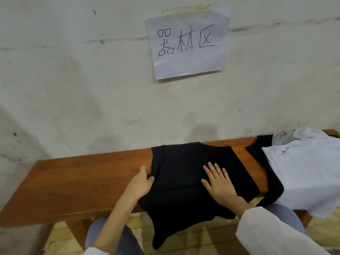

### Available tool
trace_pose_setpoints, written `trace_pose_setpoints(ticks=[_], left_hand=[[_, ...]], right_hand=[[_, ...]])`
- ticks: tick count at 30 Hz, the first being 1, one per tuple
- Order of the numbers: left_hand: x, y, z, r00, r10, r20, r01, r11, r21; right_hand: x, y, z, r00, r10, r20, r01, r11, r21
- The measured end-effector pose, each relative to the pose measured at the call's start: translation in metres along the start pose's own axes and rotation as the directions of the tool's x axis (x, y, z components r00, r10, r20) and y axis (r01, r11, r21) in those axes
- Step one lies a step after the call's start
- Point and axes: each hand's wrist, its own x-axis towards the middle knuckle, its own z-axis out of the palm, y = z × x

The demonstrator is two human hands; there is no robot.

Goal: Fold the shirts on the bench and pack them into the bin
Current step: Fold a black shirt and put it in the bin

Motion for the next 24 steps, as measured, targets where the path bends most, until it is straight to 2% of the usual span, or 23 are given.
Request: trace_pose_setpoints(ticks=[1, 3, 4, 6, 8, 10, 13, 15, 18, 21, 24], left_hand=[[-0.004, -0.004, 0.005, 1.000, -0.014, 0.012, 0.012, 0.989, 0.149], [-0.010, -0.014, 0.014, 0.969, -0.099, 0.228, 0.012, 0.934, 0.357], [-0.013, -0.021, 0.018, 0.931, -0.165, 0.326, 0.019, 0.913, 0.409], [-0.022, -0.030, 0.021, 0.893, -0.260, 0.367, 0.083, 0.897, 0.434], [-0.022, -0.040, 0.024, 0.942, -0.207, 0.263, 0.111, 0.935, 0.338], [-0.017, -0.049, 0.028, 0.991, -0.113, 0.073, 0.099, 0.978, 0.181], [-0.011, -0.050, 0.034, 0.976, -0.153, -0.152, 0.138, 0.985, -0.105], [-0.010, -0.048, 0.040, 0.938, -0.154, -0.309, 0.146, 0.988, -0.050], [-0.006, -0.041, 0.055, 0.875, 0.009, -0.485, 0.082, 0.983, 0.165], [0.000, -0.024, 0.080, 0.890, 0.108, -0.444, -0.005, 0.974, 0.227], [0.002, -0.017, 0.104, 0.922, 0.039, -0.384, 0.065, 0.965, 0.254]], right_hand=[[0.000, 0.000, 0.000, 1.000, -0.002, -0.001, 0.002, 1.000, 0.002], [0.001, 0.000, -0.001, 1.000, -0.004, -0.003, 0.004, 1.000, 0.009], [0.000, 0.001, 0.000, 1.000, -0.004, 0.001, 0.004, 1.000, 0.009], [0.000, 0.001, -0.001, 1.000, -0.004, -0.005, 0.004, 1.000, 0.003], [-0.001, 0.001, 0.000, 1.000, -0.005, -0.009, 0.005, 1.000, -0.001], [0.000, 0.000, 0.001, 1.000, -0.001, -0.011, 0.001, 1.000, -0.008], [-0.001, 0.001, 0.003, 1.000, -0.004, -0.023, 0.004, 1.000, -0.010], [-0.001, 0.001, 0.004, 1.000, -0.007, -0.027, 0.007, 1.000, -0.009], [0.000, 0.001, 0.003, 0.999, -0.005, -0.034, 0.005, 1.000, -0.011], [-0.001, 0.000, 0.002, 0.999, -0.006, -0.035, 0.005, 1.000, -0.017], [-0.002, -0.001, -0.001, 0.998, 0.047, -0.043, -0.046, 0.999, 0.023]])
